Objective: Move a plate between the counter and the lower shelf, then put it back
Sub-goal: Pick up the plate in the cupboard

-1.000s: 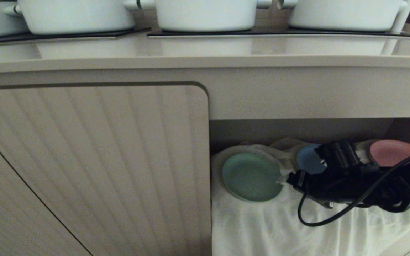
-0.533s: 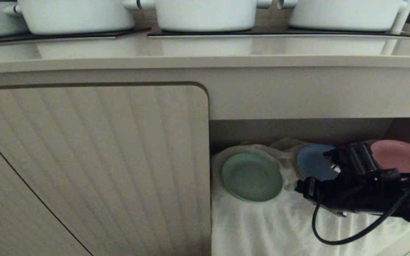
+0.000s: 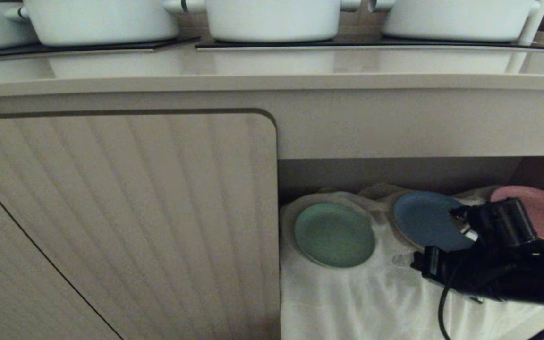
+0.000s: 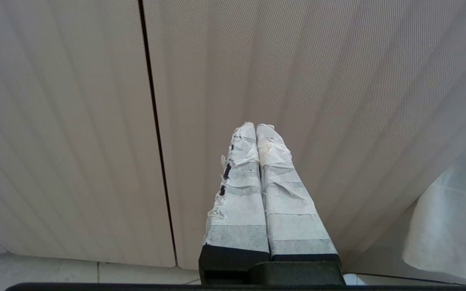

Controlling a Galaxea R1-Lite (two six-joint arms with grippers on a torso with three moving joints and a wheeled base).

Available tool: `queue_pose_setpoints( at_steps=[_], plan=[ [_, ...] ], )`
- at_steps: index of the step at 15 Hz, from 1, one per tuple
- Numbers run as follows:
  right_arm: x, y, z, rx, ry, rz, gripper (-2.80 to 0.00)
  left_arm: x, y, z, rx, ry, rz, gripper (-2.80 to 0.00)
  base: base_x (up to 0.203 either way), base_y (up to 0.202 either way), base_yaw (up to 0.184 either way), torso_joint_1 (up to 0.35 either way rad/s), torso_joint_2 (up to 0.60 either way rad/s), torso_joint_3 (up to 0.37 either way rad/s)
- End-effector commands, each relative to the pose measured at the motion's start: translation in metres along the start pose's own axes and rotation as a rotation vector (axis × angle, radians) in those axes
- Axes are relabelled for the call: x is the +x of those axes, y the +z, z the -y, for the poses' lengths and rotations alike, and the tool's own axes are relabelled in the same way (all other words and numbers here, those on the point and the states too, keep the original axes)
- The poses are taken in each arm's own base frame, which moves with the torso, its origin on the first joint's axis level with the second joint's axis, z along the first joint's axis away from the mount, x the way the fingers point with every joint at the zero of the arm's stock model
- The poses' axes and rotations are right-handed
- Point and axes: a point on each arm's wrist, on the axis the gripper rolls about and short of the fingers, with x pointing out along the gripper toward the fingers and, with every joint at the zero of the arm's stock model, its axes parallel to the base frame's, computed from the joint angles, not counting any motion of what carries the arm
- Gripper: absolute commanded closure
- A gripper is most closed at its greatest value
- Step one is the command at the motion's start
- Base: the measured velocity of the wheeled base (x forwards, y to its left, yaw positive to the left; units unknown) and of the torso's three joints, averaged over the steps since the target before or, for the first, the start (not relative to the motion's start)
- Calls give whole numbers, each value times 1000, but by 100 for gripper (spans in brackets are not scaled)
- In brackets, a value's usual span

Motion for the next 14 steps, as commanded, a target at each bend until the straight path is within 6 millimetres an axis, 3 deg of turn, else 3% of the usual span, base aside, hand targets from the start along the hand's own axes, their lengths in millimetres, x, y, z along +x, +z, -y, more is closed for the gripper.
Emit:
queue_pose_setpoints(
  at_steps=[1, 10, 14],
  plan=[
    [-13, -6, 3, -10, 13, 17, 0, 0, 0, 0, -1, -1, 0, 0, 0, 0, 0, 0, 0, 0],
    [-54, -42, 25, -52, 1, 13, 0, 0, 0, 0, -1, -1, 0, 0, 0, 0, 0, 0, 0, 0],
    [-71, -52, 42, -103, -83, 105, 0, 0, 0, 0, -1, -1, 0, 0, 0, 0, 0, 0, 0, 0]
  ],
)
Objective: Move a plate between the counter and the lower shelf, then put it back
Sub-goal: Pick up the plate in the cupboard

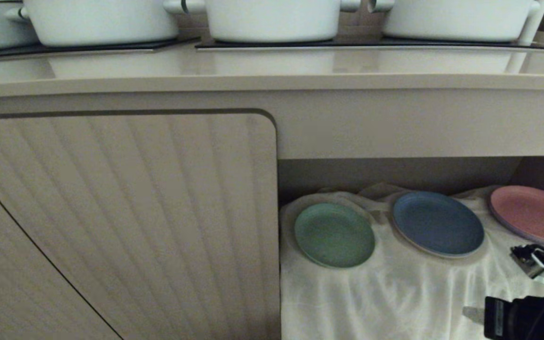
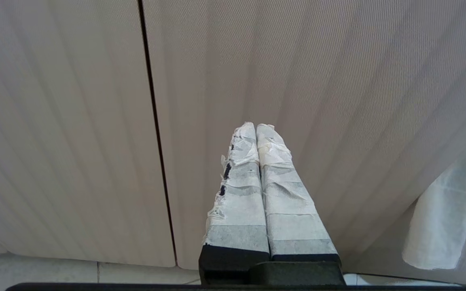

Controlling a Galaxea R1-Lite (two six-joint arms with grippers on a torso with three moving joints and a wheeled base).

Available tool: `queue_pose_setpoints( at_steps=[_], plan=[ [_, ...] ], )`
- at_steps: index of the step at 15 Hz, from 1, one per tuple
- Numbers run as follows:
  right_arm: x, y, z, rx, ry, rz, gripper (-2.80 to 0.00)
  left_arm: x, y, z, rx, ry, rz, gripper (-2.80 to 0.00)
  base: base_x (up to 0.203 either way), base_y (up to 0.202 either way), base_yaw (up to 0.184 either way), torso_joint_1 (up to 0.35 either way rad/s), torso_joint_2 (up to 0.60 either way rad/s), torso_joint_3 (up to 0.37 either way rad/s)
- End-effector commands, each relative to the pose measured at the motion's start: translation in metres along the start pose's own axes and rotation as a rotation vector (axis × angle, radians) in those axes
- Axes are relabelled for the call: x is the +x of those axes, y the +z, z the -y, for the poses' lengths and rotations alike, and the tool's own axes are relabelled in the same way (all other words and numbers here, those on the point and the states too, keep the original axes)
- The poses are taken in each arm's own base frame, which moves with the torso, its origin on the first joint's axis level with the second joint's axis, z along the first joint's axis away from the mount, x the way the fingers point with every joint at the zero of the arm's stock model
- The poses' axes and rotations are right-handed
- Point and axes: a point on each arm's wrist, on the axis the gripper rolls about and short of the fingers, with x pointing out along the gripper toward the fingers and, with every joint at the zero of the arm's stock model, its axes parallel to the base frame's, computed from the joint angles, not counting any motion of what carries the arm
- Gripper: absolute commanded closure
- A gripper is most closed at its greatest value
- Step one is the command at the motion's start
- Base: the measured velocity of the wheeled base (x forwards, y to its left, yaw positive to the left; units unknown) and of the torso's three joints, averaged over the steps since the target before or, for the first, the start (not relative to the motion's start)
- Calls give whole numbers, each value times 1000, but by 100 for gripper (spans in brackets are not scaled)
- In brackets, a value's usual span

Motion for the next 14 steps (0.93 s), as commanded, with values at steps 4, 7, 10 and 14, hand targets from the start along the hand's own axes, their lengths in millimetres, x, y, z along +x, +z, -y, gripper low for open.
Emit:
queue_pose_setpoints(
  at_steps=[4, 7, 10, 14],
  plan=[
    [-22, -12, 26, -84, -79, 108, 0, 0, 0, 0, -1, 2, 0, 0, 0, 0, 0, 0, 0, 0],
    [-23, -17, 30, -96, -95, 103, 0, 0, 0, 0, -1, 3, 0, 0, 0, 0, 0, 0, 0, 0],
    [-22, -17, 30, -94, -93, 94, 0, 0, 0, 0, -1, 2, 1, 0, 0, 0, 0, 0, 0, 0],
    [-20, -16, 30, -95, -92, 84, 0, 0, 0, 0, -1, 3, 0, 0, 0, 0, 0, 0, 0, 0]
  ],
)
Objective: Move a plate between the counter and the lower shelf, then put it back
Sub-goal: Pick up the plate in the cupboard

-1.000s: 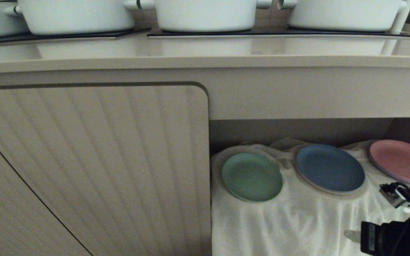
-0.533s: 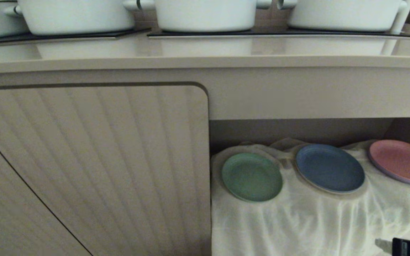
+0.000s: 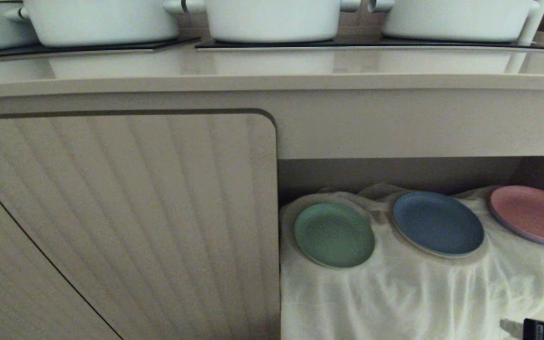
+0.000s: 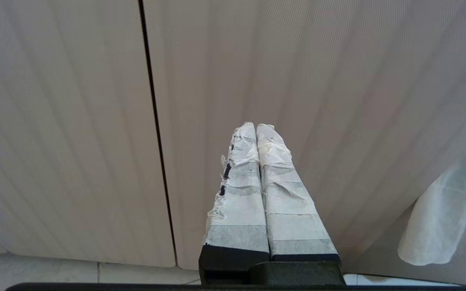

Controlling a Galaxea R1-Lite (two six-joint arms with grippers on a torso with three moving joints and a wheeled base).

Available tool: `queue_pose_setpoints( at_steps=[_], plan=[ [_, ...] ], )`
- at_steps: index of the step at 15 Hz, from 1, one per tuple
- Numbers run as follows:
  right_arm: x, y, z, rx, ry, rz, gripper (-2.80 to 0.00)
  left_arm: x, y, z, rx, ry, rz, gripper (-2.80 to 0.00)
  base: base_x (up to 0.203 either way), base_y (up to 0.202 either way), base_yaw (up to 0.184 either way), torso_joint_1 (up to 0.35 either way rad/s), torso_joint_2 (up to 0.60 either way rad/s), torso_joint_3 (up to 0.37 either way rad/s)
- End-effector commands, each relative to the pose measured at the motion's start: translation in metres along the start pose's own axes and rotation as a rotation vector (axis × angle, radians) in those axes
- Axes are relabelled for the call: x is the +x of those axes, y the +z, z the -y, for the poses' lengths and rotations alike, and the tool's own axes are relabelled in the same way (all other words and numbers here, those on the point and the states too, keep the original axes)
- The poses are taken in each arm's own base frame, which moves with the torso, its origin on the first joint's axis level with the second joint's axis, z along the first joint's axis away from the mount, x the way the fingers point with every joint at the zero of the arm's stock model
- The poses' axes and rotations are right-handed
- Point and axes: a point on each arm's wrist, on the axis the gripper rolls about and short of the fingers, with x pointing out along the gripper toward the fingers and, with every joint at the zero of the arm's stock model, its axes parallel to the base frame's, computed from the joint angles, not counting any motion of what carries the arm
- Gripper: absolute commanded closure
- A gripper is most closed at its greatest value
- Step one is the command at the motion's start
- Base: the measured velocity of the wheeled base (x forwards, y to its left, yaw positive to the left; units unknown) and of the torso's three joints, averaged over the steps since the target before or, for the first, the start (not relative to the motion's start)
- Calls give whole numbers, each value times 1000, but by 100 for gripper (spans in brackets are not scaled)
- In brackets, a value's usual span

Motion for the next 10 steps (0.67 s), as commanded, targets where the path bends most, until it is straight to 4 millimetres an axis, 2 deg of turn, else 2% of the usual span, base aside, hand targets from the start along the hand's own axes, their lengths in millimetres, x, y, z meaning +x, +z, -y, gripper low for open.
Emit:
queue_pose_setpoints(
  at_steps=[1, 6, 10],
  plan=[
    [2, 2, -1, 1, 1, -8, 0, 0, 0, 0, -1, 1, 1, 0, 0, 0, 0, 0, 0, 0],
    [8, 5, -6, -11, 62, -44, 0, 0, 0, 0, -1, -1, 0, 0, 0, 0, 0, 0, 0, 0],
    [2, 3, -6, -23, 81, -22, 0, 0, 0, 0, -1, -1, 0, 0, 0, 0, 0, 0, 0, 0]
  ],
)
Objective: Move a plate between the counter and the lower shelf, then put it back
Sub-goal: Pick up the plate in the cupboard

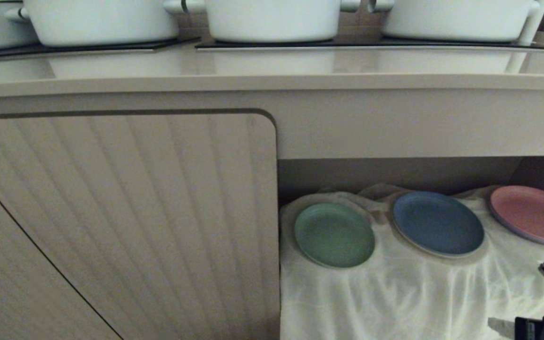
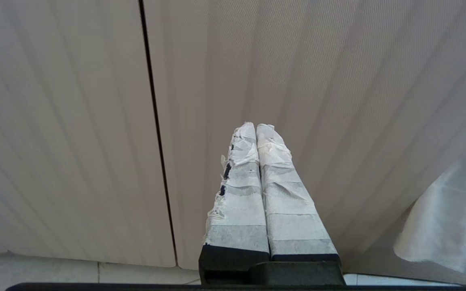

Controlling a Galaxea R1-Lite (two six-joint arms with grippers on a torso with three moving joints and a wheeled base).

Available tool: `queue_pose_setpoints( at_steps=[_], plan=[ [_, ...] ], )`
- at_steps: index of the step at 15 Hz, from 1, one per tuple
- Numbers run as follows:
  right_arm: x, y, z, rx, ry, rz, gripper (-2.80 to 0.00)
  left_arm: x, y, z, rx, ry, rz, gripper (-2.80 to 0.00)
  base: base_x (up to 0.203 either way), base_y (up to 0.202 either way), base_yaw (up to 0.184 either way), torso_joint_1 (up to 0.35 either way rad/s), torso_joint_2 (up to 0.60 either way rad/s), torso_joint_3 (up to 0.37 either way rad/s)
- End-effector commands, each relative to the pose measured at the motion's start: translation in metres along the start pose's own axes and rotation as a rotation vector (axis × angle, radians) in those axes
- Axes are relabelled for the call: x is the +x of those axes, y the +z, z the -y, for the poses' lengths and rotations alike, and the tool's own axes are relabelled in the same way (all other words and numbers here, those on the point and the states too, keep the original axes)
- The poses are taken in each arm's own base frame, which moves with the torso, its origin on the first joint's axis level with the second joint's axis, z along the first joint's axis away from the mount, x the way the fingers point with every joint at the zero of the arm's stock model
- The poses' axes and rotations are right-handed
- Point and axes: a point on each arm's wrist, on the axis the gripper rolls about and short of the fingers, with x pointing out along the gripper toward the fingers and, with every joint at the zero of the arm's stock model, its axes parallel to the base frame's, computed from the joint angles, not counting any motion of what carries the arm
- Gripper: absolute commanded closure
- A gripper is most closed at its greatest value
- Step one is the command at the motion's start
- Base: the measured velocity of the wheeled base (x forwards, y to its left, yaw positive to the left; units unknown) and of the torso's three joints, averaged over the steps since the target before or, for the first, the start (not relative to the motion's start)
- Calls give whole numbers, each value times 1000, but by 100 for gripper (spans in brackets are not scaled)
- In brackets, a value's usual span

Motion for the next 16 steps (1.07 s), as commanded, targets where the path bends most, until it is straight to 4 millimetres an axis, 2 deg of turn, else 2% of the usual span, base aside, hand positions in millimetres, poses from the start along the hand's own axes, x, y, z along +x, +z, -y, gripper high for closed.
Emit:
queue_pose_setpoints(
  at_steps=[1, 6, 11, 16],
  plan=[
    [-5, -1, 0, -3, 8, 32, 0, 0, 0, 0, -1, 3, 1, 0, 0, 0, 0, 0, 0, 0],
    [-34, -13, 3, -29, -25, 216, 0, 0, 0, 0, -1, 0, 2, 0, 0, 0, 0, 0, 0, 0],
    [-66, -48, 12, -169, -88, 478, 0, 0, 0, 0, -1, 2, 1, 0, 0, 0, 0, 0, 0, 0],
    [-88, -75, 16, -284, -223, 727, 0, 0, 0, 0, -1, 0, 0, 0, 0, 0, 0, 0, 0, 0]
  ],
)
